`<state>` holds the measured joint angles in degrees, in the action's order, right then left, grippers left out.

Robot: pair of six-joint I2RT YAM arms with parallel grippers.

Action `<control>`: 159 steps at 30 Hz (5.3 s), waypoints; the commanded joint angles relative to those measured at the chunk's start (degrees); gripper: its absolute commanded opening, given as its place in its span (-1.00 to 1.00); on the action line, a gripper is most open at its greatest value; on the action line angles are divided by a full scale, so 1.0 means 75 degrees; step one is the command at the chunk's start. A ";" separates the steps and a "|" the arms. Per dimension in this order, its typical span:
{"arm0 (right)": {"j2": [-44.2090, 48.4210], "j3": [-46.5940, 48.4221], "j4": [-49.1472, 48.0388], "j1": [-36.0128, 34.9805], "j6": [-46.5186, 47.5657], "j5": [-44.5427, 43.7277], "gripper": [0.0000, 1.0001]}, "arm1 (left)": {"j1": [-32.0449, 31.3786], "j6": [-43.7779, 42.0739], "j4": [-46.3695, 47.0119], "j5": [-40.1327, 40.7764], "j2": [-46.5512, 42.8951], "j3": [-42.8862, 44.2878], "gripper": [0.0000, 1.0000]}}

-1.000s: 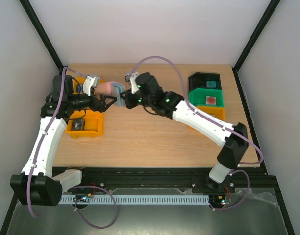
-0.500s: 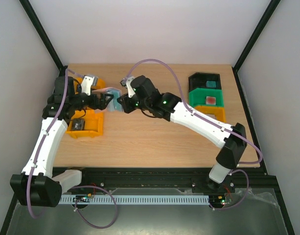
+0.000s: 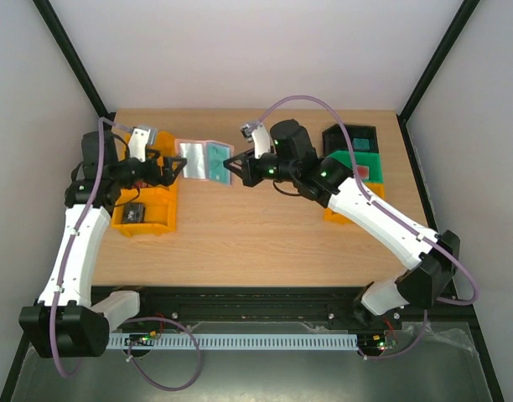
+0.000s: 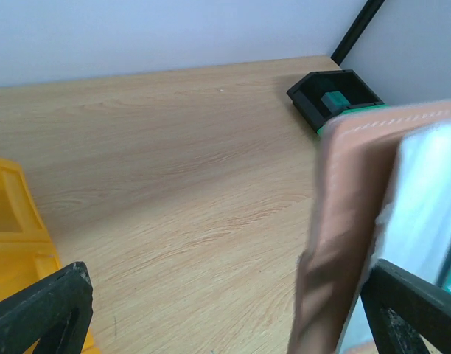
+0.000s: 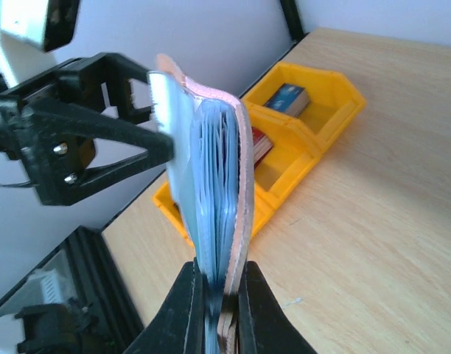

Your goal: Take the credit cards out of the card holder

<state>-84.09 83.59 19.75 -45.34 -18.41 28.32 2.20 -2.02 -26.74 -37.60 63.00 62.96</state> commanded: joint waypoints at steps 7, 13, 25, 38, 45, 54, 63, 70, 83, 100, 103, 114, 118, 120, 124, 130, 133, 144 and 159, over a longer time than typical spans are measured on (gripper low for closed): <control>-0.0650 0.0870 0.1579 -0.0323 -0.0463 -0.4644 -0.97 | 0.0316 -0.0055 -0.0258 -0.0429 -0.0092 0.0364 0.99; -0.1512 0.1703 0.2040 -0.0806 -0.0380 -0.5518 -0.97 | 0.0227 0.0476 0.0141 -0.1299 -0.0003 0.0333 0.73; -0.2752 0.3197 0.1925 -0.0963 -0.0341 -0.3889 -0.97 | -0.1193 0.1578 0.0859 -0.2207 0.0746 0.0235 -0.26; -0.2099 0.2484 0.0482 -0.0617 -0.0512 -0.0872 -0.97 | -0.0504 0.1981 0.1464 -0.2033 0.0698 -0.0542 -0.26; -0.1273 0.1186 -0.1279 0.0008 -0.0989 0.1151 -0.97 | -0.0296 0.1768 0.1327 -0.2599 0.0476 -0.0634 -0.21; -0.0827 0.0299 -0.2983 0.0151 -0.1413 0.2797 -0.97 | -0.0360 0.1695 0.1225 -0.3475 0.0355 -0.0551 -0.14; -0.1115 0.0027 -0.4062 0.0151 -0.2016 0.2930 -0.97 | -0.0586 0.1282 0.0905 -0.4752 0.0308 -0.0387 -0.57; -0.1318 -0.0011 -0.4473 0.0153 -0.2212 0.3044 -0.97 | -0.0604 0.0631 0.0260 -0.5583 0.0272 0.0056 -0.95; -0.0711 -0.0557 -0.3954 0.0490 -0.1859 0.2591 -0.97 | -0.0172 -0.0103 -0.0638 -0.4231 0.0266 0.0737 -0.45; -0.0153 -0.0951 -0.5156 0.0860 -0.2723 0.2719 -0.97 | 0.0152 0.0222 -0.0511 -0.3065 0.0119 0.0488 0.99; -0.0103 -0.1017 -0.5368 0.0854 -0.2840 0.2826 -0.97 | 0.0153 0.0298 -0.0388 -0.2968 0.0107 0.0374 0.99; 0.0047 -0.1093 -0.5708 0.0860 -0.2919 0.3022 -0.97 | 0.0177 0.0316 -0.0200 -0.3111 0.0083 0.0140 0.99; -0.0013 -0.1232 -0.6111 0.0854 -0.3233 0.3204 -0.97 | 0.0166 0.0669 0.0137 -0.3611 0.0096 0.0018 0.99; -0.0005 -0.1261 -0.6128 0.0854 -0.3214 0.3217 -0.97 | 0.0154 0.0783 0.0288 -0.3763 0.0096 -0.0074 0.99; -0.0061 -0.1346 -0.6144 0.0859 -0.3193 0.3224 -0.97 | 0.0080 0.0838 0.0349 -0.4112 0.0113 -0.0039 0.76; -0.0235 -0.1533 -0.5751 0.0854 -0.2843 0.3332 -0.97 | 0.0069 0.0333 -0.0180 -0.4702 0.0053 0.0237 -0.94; -0.0377 -0.1460 -0.4750 0.0855 -0.2008 0.3577 -0.45 | 0.0072 -0.0131 -0.0732 -0.4366 0.0032 0.0495 -0.95; -0.0325 -0.1560 -0.3927 0.0854 -0.0715 0.3639 0.33 | 0.0012 -0.1118 -0.1676 -0.3648 0.0069 0.0795 -0.95; -0.0671 -0.1306 -0.4010 0.0854 -0.0722 0.3470 -0.97 | -0.0047 -0.1412 -0.1892 -0.3932 0.0105 0.0863 -0.95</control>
<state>-89.49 72.62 -9.19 -38.96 -23.51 54.28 1.87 -10.83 -40.84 -64.49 64.42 67.55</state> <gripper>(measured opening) 0.063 0.041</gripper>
